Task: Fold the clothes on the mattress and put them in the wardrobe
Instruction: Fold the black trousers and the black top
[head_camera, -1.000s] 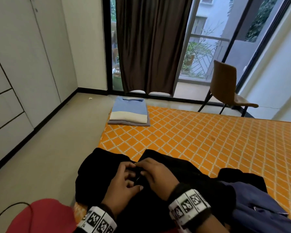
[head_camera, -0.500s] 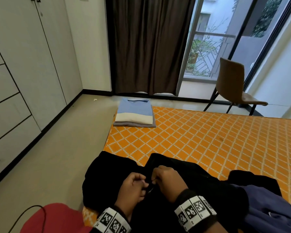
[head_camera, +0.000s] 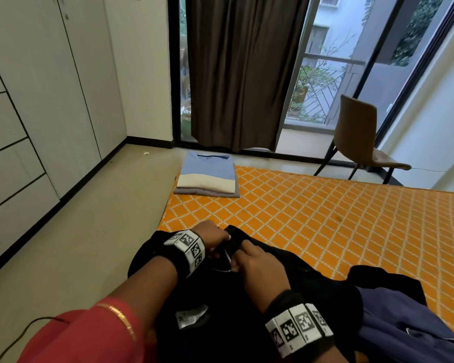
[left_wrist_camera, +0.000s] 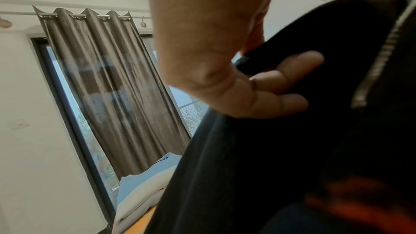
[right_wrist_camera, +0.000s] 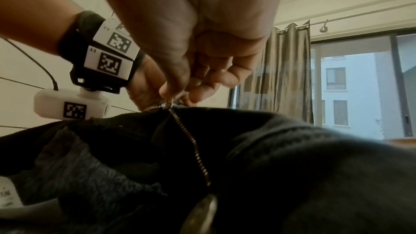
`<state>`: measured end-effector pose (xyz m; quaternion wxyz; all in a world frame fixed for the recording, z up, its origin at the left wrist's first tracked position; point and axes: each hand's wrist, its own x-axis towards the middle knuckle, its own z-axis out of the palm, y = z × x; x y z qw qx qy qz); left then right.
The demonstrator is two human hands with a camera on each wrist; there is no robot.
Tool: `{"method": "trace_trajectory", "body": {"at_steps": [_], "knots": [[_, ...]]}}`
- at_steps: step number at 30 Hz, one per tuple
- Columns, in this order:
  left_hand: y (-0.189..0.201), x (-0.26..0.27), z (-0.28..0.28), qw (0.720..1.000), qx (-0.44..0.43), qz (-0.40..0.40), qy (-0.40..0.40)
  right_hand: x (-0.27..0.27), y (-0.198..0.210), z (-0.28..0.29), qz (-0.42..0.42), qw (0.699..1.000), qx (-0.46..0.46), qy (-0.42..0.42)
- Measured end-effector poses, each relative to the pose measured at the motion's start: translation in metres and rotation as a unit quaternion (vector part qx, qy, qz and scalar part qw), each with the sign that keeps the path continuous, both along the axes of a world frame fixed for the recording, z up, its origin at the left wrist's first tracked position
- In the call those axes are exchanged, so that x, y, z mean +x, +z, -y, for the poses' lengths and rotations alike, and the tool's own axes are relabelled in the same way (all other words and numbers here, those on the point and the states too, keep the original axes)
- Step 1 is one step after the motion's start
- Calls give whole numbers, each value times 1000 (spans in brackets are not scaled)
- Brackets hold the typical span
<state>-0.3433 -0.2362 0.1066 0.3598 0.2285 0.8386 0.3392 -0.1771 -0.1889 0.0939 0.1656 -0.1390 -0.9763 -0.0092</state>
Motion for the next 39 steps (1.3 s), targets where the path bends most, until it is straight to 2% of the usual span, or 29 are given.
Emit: {"method": "trace_trajectory", "body": {"at_steps": [5,9,11,13,15,17,19,22,23,26,29,32,34,37,39], "knots": [[-5,-1,-14,997,-38,-65,-22,-1,2,-7,17,1000,-4,-17],[-5,-5,-17,972,-94,-209,-48,-4,2,-2,34,999,30,-6],[-5,-9,-19,966,-89,-235,-52,-2,0,-1,28,999,33,-6],[-8,-13,-16,974,-59,-210,-63,5,-4,-4,-8,1000,15,-5],[-11,-10,-8,986,-50,-115,-111,13,-7,-6,-49,999,-6,-17],[-13,1,-1,975,-87,-12,-204,16,-7,-9,-97,995,-18,-33],[-12,14,0,958,-116,-9,-261,15,-4,-10,-123,991,-37,-39],[-2,23,-7,970,-69,-60,-224,14,-2,-8,-79,995,-55,-36],[2,22,-8,981,-66,-23,-181,16,-3,-7,-59,995,-66,-37],[3,15,-13,994,-39,22,-98,24,-3,-7,-28,991,-123,-44],[-2,25,-10,996,5,50,-69,33,-2,-10,-24,986,-157,-43],[-19,43,6,989,70,116,-62,54,-10,-31,-46,967,-238,-81],[-34,59,27,986,98,89,-99,72,-19,-47,-31,961,-255,-106],[-58,87,56,976,118,-11,-182,84,-32,-51,81,957,-268,-75],[-73,103,63,973,122,-98,-171,82,-38,-48,116,953,-272,-64]]}}
